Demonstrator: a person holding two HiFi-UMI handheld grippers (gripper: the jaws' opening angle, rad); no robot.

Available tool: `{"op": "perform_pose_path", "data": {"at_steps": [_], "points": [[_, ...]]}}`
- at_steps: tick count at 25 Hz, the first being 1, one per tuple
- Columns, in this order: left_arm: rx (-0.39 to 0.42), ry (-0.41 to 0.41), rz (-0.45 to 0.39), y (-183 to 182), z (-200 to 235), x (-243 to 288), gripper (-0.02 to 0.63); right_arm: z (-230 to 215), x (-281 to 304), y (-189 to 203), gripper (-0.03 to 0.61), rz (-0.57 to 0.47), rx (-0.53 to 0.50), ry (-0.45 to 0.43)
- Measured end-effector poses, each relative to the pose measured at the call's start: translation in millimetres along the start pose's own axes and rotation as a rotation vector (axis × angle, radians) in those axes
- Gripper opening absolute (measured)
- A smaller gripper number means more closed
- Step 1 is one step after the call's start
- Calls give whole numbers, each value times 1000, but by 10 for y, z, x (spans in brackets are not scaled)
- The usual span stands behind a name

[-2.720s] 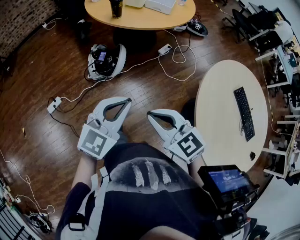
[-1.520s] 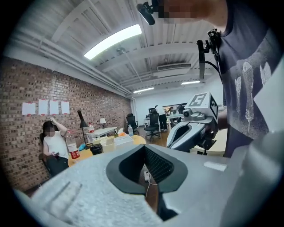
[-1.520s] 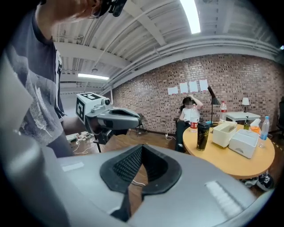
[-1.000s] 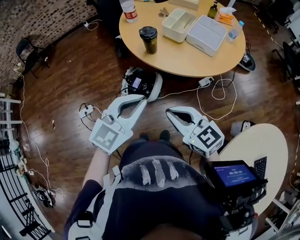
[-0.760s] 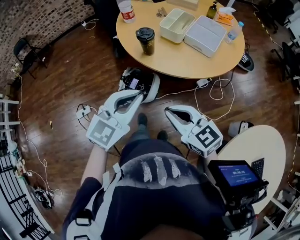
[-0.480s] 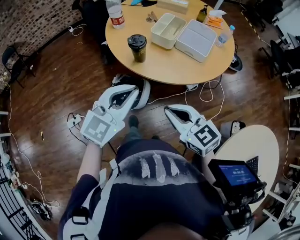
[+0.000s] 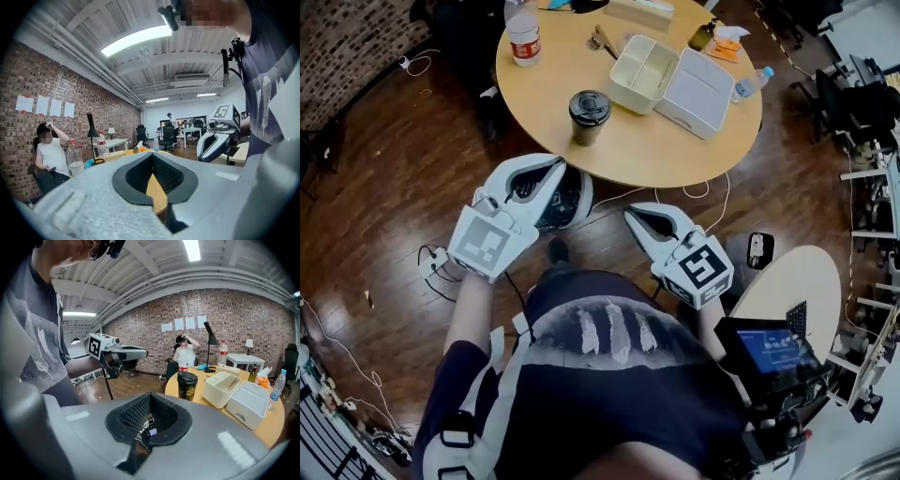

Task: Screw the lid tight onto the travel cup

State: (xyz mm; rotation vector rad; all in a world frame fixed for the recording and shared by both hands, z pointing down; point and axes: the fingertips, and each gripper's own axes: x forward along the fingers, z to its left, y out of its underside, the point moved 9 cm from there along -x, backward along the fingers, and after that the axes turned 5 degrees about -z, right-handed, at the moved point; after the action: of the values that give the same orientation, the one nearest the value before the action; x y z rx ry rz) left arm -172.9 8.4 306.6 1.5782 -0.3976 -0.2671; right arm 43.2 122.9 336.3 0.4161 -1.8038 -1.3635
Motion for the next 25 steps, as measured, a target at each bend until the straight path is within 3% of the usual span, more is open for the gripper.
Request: {"op": "perform_pose_path", "data": {"at_steps": [4,10,12,15,18,25], "points": [[-9,32,0,100,265,32,3,39,214,-59,6,57,-48,31],[26,98,23,165,478,271,3,-182,400,-20,6,128,-33,28],[38,112,73,205,519,432,218,-389,512,39,9,143,-34,26],[58,88,160,302,598,673,220,-712,678,134,46,150,-30,-19],[81,67,224,340,700,898,243,-1005,797,138,6,140,-27,-92],[120,80,422,513,818,1198,270,-1475,1101,267,6,149,3,-212]]}}
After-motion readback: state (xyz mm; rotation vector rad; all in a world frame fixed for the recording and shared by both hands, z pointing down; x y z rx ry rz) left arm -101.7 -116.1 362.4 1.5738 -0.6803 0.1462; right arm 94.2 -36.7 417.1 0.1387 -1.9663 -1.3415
